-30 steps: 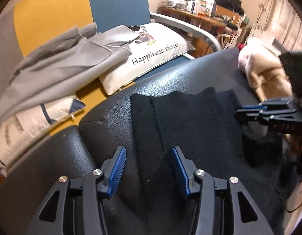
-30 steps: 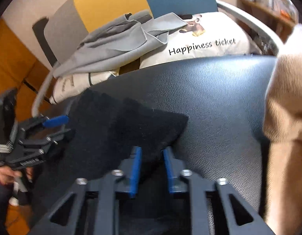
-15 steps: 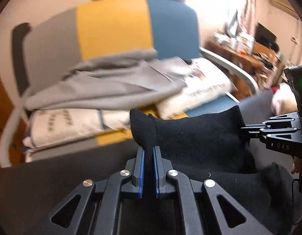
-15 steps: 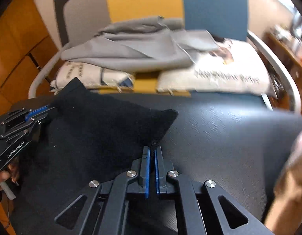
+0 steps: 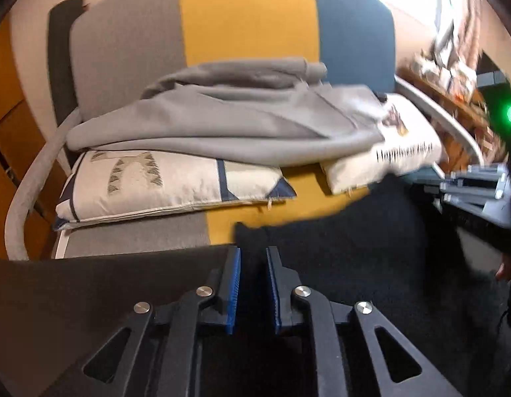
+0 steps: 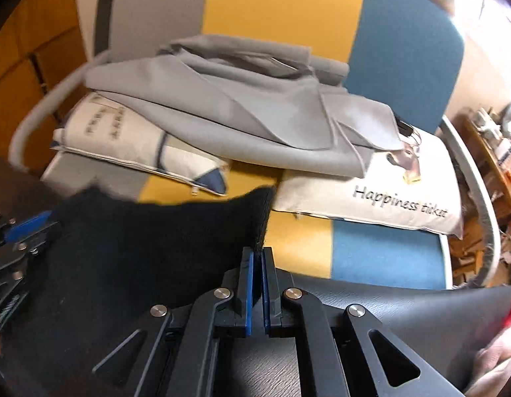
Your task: Fold clothes
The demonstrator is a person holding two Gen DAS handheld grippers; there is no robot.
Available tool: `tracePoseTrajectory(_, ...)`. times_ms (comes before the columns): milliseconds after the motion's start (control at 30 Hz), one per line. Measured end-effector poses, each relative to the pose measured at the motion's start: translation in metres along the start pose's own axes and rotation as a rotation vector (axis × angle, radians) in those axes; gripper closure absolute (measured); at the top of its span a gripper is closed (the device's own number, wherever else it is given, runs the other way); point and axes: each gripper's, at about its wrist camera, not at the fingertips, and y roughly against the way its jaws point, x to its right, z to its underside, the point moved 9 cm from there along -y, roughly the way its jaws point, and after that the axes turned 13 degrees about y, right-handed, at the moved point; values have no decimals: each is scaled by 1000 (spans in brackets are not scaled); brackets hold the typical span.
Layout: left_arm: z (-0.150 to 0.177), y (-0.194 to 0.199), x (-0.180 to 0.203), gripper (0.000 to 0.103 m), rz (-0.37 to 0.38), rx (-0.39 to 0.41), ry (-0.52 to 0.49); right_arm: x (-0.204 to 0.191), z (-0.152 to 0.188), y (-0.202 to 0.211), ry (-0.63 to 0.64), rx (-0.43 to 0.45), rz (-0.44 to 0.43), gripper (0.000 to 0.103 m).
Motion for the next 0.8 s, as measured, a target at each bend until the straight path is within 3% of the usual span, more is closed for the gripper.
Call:
tracePoseTrajectory(100, -8, 37, -20, 85, 37, 51, 71, 12, 3, 19, -17, 41, -2, 97)
tracePoseTrajectory(167, -5, 65, -37, 84, 55, 73, 108, 20, 13, 47, -33, 81, -22, 90)
tracePoseTrajectory(333, 60, 136, -84, 84, 58, 65, 135, 15, 66, 124, -64, 145, -159, 86)
tracePoseTrajectory(567, 205, 214, -127, 84, 25, -38, 205, -43, 198, 222, -107, 130, -327, 86)
tracePoseTrajectory(633, 242, 234, -125, 84, 18, -57, 196, -63, 240, 242, -151, 111, -366, 86)
tracePoseTrajectory(800, 293, 268, -92, 83, 49, -46, 94, -97, 344, 259, -341, 28, -438, 86)
